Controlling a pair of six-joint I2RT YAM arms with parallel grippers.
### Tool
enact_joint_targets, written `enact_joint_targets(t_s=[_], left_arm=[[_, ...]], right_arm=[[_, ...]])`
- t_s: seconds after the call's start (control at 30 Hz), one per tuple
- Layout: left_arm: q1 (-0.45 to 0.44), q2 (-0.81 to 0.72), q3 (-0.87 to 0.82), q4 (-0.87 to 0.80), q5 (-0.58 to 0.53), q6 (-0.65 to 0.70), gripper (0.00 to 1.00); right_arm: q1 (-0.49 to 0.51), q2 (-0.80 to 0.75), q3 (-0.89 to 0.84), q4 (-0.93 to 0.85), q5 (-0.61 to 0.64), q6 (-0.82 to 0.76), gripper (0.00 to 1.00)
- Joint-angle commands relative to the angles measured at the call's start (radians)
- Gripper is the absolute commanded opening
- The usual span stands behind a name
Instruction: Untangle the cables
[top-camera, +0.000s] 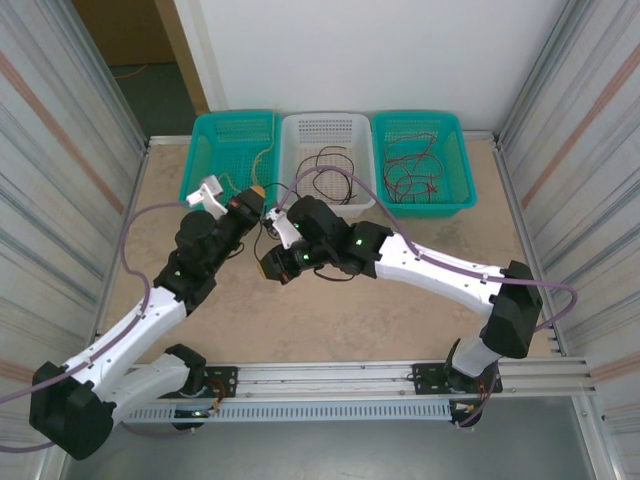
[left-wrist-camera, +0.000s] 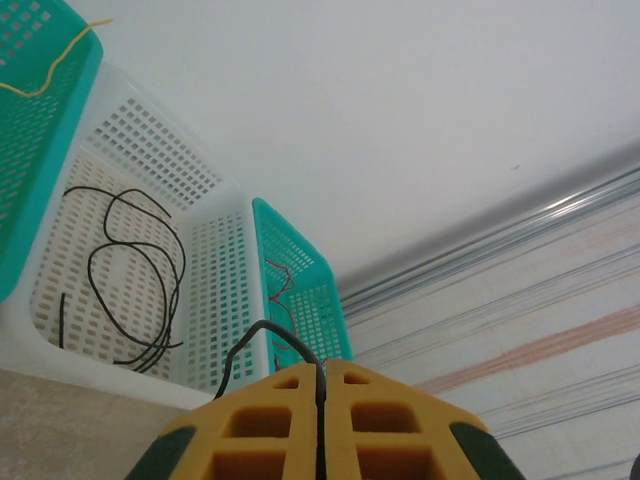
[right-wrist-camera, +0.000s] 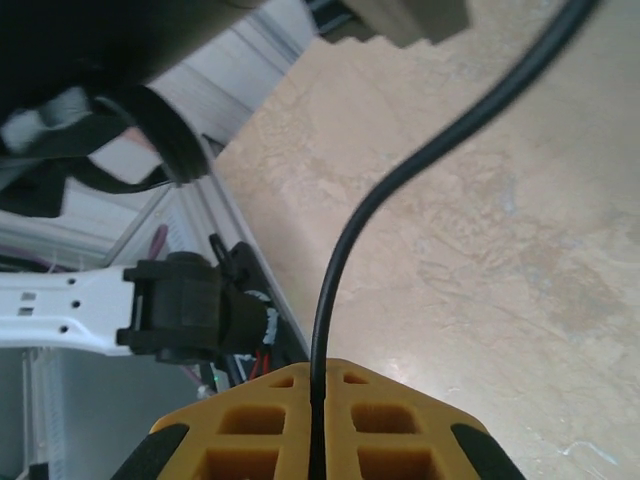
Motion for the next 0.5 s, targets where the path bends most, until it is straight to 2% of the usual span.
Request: enact_joint_targets(t_s=[0.0, 0.1, 0.2, 0.33, 0.47], left_arm=[[0.019, 0.004, 0.116, -0.131, 0.038, 0.116, 0.0], [0.028, 0.02, 0.189, -0.222, 0.083, 0.229, 0.0], [0.031, 0.054, 0.28, -0.32, 0.098, 0.342, 0.0], [0.057, 0.17, 0.444, -0.406, 0.136, 0.467, 0.0], [0.099, 0.338, 0.626, -0.34, 0.214, 0.499, 0.0]], right_arm=[[-0.058, -0.084, -0.04, -0.005, 0.098, 0.033, 0.39], [-0.145, -0.179, -0.088, -0.051, 0.158, 0.04, 0.56], [-0.24, -0.288, -0.119, -0.135, 0.269, 0.04, 0.69], [-0.394, -0.395, -0.148, -0.24, 0.351, 0.059, 0.76], [-0.533, -0.455, -0.197, -0.296, 0.338, 0.091, 0.77]])
